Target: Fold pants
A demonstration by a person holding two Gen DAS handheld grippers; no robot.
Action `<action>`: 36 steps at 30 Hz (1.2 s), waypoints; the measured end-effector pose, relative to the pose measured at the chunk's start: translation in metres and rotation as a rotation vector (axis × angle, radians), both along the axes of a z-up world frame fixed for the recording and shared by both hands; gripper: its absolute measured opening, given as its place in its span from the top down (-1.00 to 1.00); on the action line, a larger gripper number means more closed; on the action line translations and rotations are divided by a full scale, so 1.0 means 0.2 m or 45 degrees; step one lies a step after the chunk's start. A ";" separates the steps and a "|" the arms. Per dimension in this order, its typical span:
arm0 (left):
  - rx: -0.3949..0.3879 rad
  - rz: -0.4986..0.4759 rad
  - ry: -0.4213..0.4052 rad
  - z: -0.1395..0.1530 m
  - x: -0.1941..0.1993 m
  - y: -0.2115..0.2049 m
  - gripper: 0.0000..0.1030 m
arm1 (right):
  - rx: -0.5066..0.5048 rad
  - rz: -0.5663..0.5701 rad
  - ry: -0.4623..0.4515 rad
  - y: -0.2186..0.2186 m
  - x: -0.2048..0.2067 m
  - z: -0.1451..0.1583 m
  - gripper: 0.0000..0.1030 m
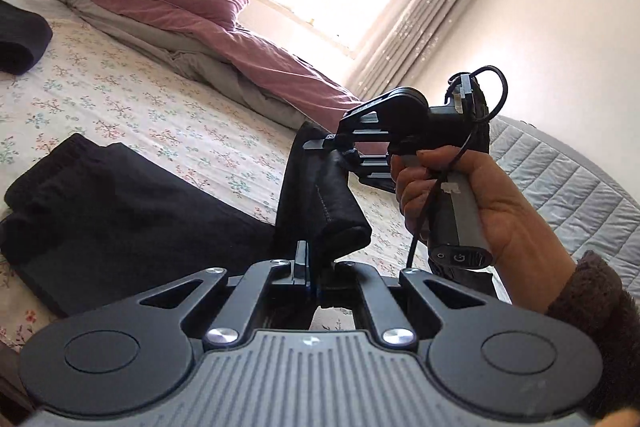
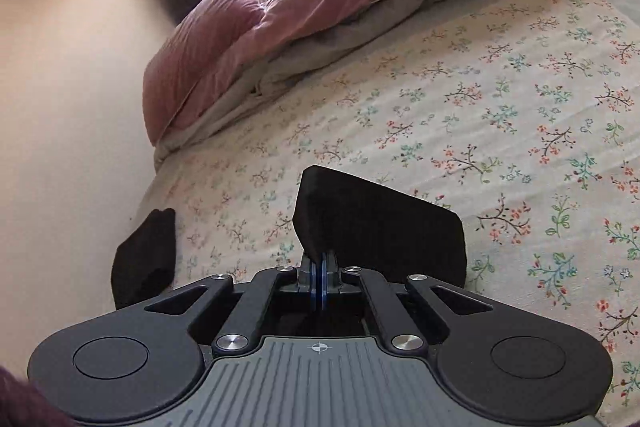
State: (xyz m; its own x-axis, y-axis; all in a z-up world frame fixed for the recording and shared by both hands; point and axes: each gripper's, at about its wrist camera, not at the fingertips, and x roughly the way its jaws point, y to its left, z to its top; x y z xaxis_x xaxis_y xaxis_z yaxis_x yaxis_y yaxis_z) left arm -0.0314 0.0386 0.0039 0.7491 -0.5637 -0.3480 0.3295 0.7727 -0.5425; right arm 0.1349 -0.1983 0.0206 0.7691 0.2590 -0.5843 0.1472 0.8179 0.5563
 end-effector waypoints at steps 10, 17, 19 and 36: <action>-0.113 0.224 0.160 -0.12 0.07 0.38 0.78 | -0.116 0.120 0.096 0.54 0.29 -0.12 0.97; -0.086 0.325 0.306 -0.18 0.14 0.59 0.76 | -0.155 0.161 0.130 0.76 0.41 -0.19 0.96; -0.051 0.313 0.359 -0.21 0.16 0.61 0.72 | -0.163 0.158 0.153 0.81 0.44 -0.24 0.86; 0.308 0.169 0.280 -0.10 0.28 0.74 0.02 | -0.131 0.203 0.118 0.71 0.31 -0.28 0.02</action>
